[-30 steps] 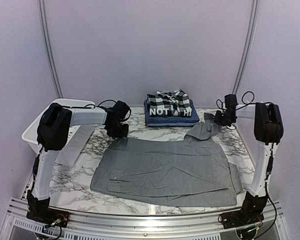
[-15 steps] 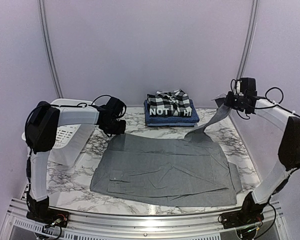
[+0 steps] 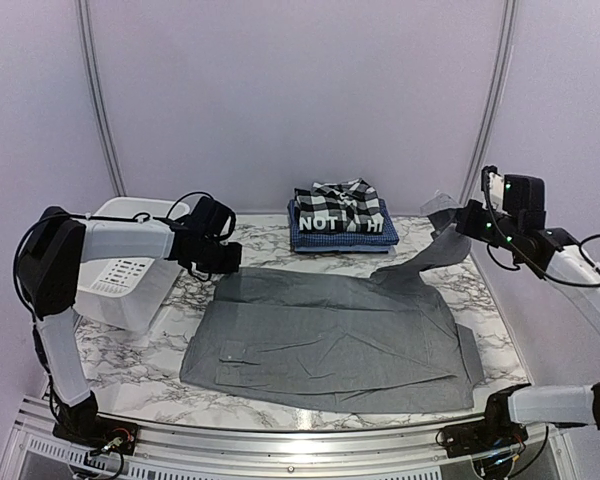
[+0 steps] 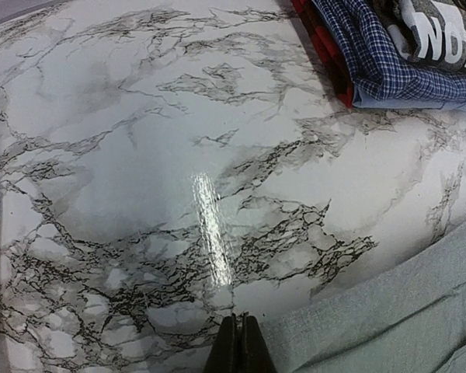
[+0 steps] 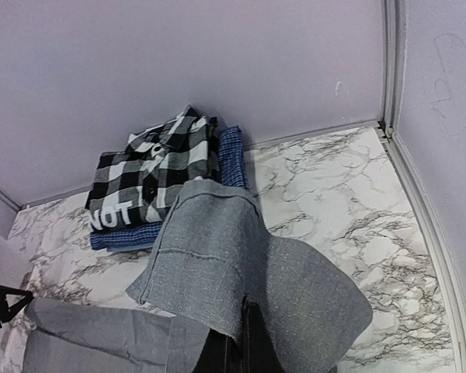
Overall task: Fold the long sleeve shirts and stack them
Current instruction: Pick up the sleeve from the center of the board, then fold the 1/3-folded shirt at the center of the board.
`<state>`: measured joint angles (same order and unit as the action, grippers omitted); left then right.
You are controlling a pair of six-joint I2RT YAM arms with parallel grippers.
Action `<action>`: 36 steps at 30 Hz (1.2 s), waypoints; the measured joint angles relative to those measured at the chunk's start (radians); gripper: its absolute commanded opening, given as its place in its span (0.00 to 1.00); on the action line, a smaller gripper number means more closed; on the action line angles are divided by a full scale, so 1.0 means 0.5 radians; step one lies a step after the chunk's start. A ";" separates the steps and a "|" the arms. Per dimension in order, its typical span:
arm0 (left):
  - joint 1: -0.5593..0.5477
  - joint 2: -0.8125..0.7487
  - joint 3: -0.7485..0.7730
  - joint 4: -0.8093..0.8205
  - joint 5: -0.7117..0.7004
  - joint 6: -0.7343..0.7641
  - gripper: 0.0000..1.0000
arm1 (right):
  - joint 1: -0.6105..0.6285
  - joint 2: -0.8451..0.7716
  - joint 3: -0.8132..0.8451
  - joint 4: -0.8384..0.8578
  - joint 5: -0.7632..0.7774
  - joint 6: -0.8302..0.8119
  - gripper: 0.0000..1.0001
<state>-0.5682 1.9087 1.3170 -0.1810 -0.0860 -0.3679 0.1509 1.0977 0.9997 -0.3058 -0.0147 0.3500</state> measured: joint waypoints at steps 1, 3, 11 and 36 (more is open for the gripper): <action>0.000 -0.027 -0.033 0.014 0.014 -0.008 0.00 | 0.035 -0.063 -0.016 -0.025 -0.011 0.007 0.00; 0.000 -0.069 -0.095 0.055 0.037 -0.021 0.00 | 0.117 -0.164 -0.026 -0.085 -0.036 0.026 0.00; -0.018 -0.255 -0.413 0.146 0.089 -0.062 0.00 | 0.339 -0.455 -0.034 -0.412 -0.129 0.098 0.00; -0.063 -0.417 -0.678 0.174 0.185 -0.111 0.07 | 0.365 -0.687 0.179 -1.402 -0.508 0.231 0.00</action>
<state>-0.5995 1.7000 0.9783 -0.0940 0.0063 -0.4232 0.3332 0.7540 1.0889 -1.0065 -0.2687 0.4656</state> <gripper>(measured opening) 0.056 0.002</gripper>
